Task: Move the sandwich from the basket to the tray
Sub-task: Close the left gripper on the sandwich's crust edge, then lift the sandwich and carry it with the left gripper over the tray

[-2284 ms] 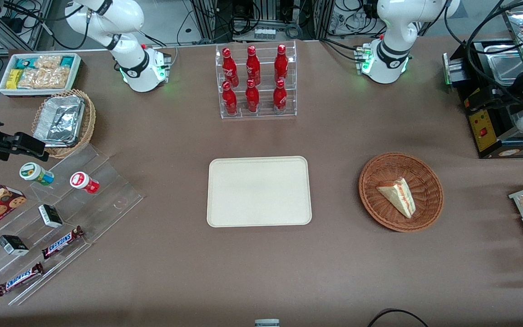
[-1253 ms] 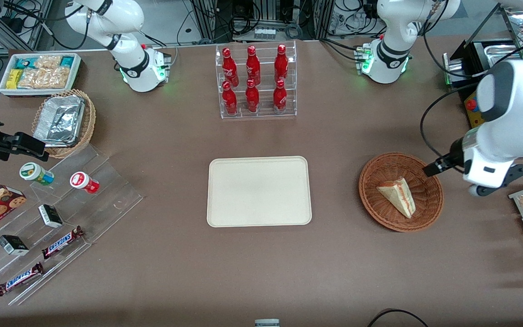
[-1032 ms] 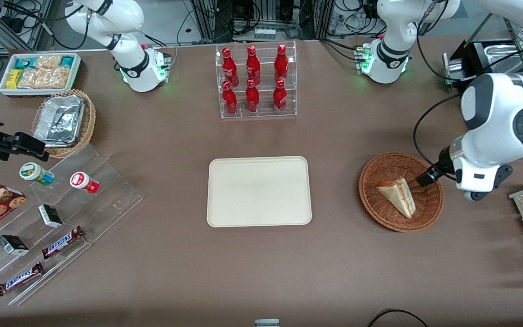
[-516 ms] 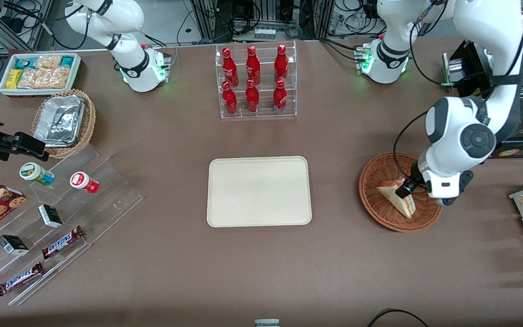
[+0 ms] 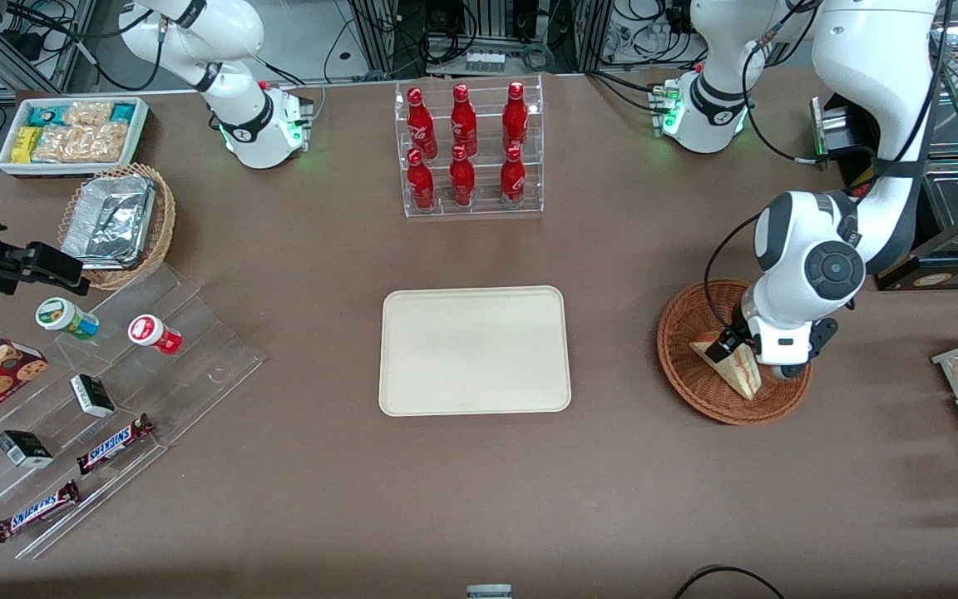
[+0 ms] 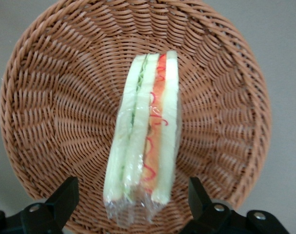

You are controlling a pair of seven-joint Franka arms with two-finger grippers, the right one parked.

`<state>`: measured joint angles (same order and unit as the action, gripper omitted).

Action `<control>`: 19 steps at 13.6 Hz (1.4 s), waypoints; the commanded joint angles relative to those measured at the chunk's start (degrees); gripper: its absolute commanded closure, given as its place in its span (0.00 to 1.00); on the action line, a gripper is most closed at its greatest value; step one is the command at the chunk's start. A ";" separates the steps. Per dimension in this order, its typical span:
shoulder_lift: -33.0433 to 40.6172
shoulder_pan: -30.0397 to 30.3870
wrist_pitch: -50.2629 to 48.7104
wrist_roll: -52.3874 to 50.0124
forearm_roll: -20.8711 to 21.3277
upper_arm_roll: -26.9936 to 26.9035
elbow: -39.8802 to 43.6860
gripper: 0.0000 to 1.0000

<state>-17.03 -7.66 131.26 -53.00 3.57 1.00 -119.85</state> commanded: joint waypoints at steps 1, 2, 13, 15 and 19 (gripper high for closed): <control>-0.55 -0.51 1.37 -1.50 1.96 -0.47 -0.39 0.32; -0.72 -0.51 1.28 -1.58 1.96 -0.56 -0.04 0.70; 0.51 -9.72 -25.85 -1.05 1.44 -0.21 20.06 1.00; 0.24 -13.15 -27.02 -2.28 -0.13 -0.12 22.98 1.00; -8.43 -21.23 -24.47 -4.38 -3.49 -0.21 30.70 1.00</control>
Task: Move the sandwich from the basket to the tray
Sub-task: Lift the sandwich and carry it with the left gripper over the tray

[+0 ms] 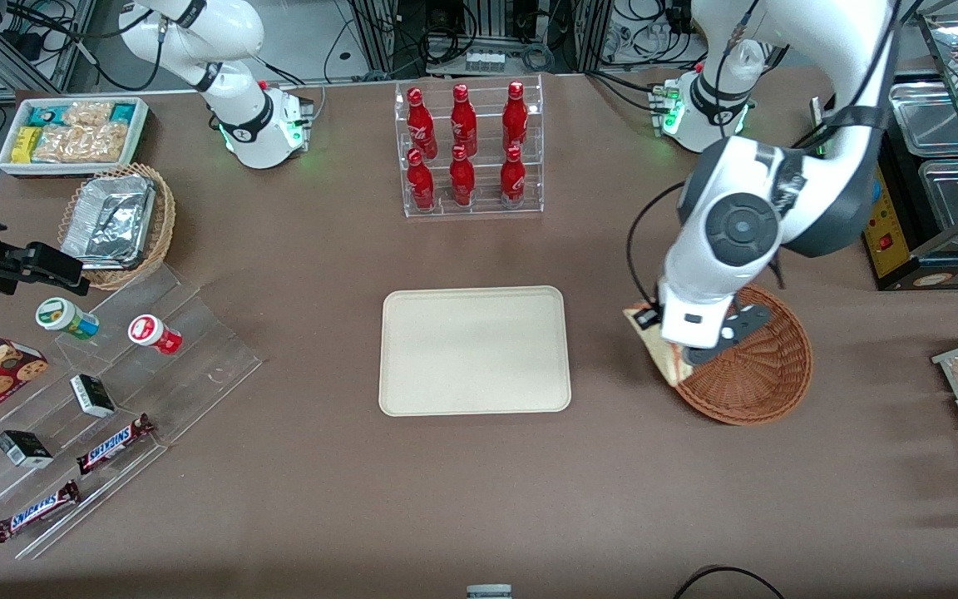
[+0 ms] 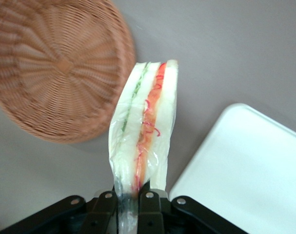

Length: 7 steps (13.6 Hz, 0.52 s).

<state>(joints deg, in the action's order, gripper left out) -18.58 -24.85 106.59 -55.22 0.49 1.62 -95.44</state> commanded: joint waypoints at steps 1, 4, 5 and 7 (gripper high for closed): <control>-9.78 -5.89 0.19 -3.56 0.03 -0.92 9.36 1.00; -16.74 -11.08 0.45 -4.80 -0.14 -0.92 16.58 1.00; -17.71 -12.40 0.46 -4.89 -0.32 -0.92 17.65 1.00; -18.51 -15.12 2.29 -5.07 -0.32 -0.83 18.01 1.00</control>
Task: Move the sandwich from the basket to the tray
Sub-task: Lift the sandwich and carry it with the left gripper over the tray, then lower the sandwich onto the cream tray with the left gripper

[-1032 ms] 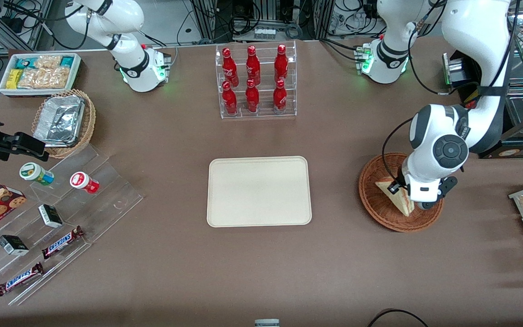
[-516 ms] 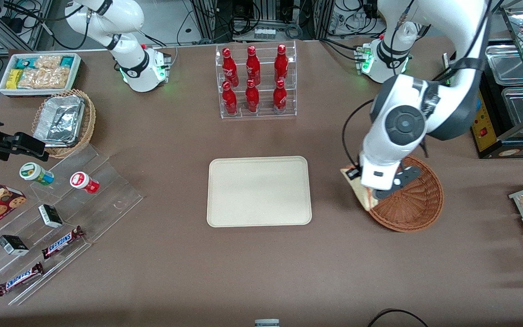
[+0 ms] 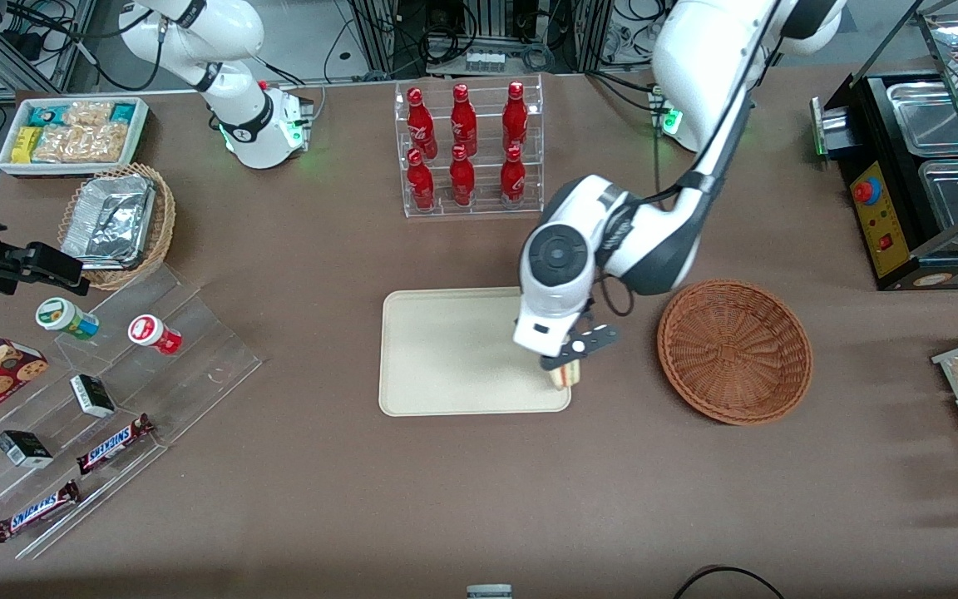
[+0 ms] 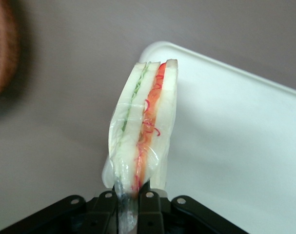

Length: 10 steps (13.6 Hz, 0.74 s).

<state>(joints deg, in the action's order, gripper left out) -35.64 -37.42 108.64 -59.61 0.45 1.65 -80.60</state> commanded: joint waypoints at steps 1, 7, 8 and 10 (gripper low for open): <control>-2.24 -3.96 2.08 -0.34 -0.19 -0.95 3.26 1.00; -9.09 -9.43 6.06 0.37 3.32 -0.95 4.84 1.00; -9.45 -9.51 5.97 0.63 3.50 -0.95 4.84 1.00; -9.89 -10.21 5.97 2.64 3.50 -0.95 4.93 1.00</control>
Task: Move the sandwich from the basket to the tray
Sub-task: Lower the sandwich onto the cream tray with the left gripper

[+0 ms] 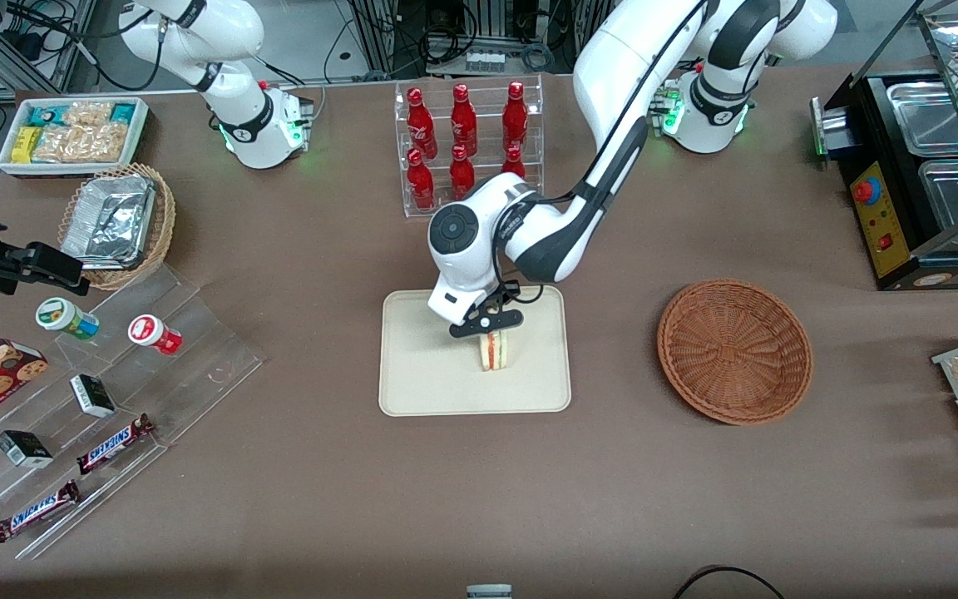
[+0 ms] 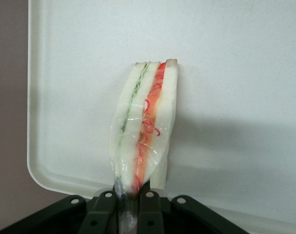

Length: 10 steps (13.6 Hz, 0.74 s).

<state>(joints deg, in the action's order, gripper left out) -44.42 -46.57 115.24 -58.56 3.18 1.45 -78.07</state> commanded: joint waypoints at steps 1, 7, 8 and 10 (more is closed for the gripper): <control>-1.71 -1.16 -0.54 1.69 0.86 -0.83 2.75 1.00; -1.46 -0.98 -0.81 1.78 0.86 -0.92 3.37 0.01; -0.76 -0.89 -1.33 1.70 0.78 -1.10 3.37 0.01; 2.31 -0.37 -3.69 1.17 0.60 -1.19 3.37 0.01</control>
<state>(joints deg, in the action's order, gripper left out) -44.92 -46.79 114.68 -57.14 3.28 1.01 -75.41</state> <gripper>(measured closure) 0.493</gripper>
